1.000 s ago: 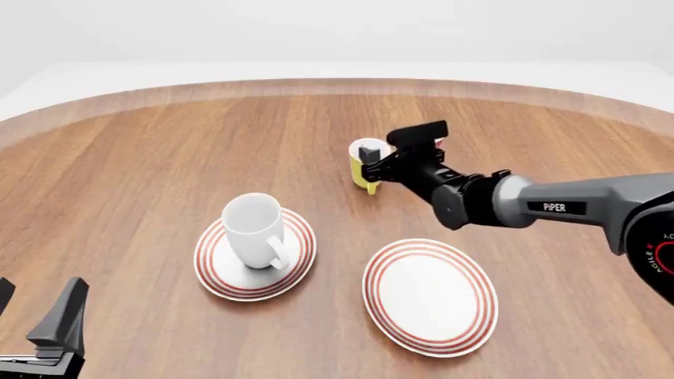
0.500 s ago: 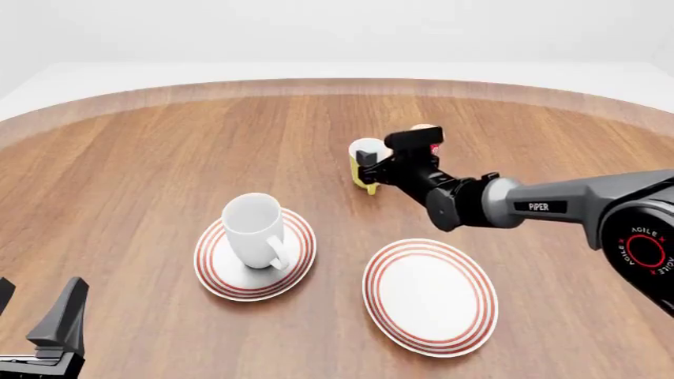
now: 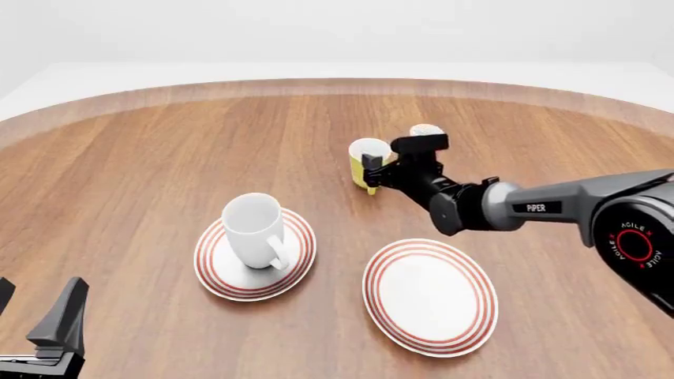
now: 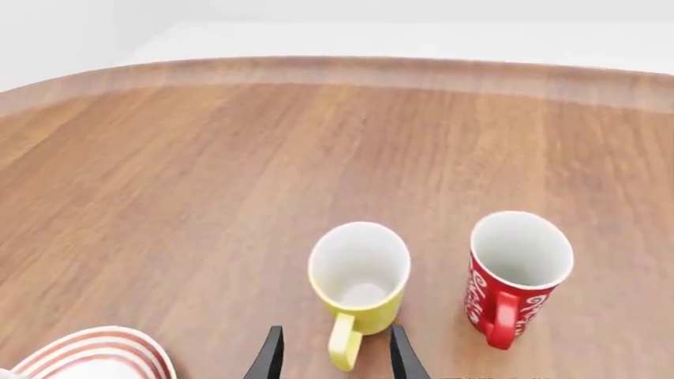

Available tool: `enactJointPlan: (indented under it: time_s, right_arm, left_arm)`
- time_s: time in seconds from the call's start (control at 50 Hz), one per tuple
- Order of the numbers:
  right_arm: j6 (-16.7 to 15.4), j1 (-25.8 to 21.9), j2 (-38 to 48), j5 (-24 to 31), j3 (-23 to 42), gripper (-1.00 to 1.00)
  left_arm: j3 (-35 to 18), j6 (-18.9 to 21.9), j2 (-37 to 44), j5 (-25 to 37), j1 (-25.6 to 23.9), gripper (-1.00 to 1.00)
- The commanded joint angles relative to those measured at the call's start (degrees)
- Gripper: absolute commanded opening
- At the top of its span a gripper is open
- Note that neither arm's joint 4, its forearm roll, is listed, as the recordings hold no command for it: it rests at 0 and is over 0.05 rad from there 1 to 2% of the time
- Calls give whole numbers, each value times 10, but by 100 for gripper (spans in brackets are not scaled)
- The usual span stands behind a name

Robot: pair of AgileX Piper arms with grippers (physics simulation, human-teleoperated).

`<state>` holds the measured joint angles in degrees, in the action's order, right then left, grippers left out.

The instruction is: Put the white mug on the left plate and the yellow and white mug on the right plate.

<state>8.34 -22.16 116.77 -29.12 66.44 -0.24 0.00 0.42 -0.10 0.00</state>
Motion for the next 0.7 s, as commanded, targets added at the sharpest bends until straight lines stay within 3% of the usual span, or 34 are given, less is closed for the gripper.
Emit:
enactJointPlan:
  time_s: [0.02, 0.7]
  right_arm:
    - [12, 7, 19, -4, 10, 100]
    - [32, 4, 67, -1, 41, 100]
  left_arm:
    - [0, 0, 0, 0, 0, 100]
    - [0, 0, 0, 0, 0, 100]
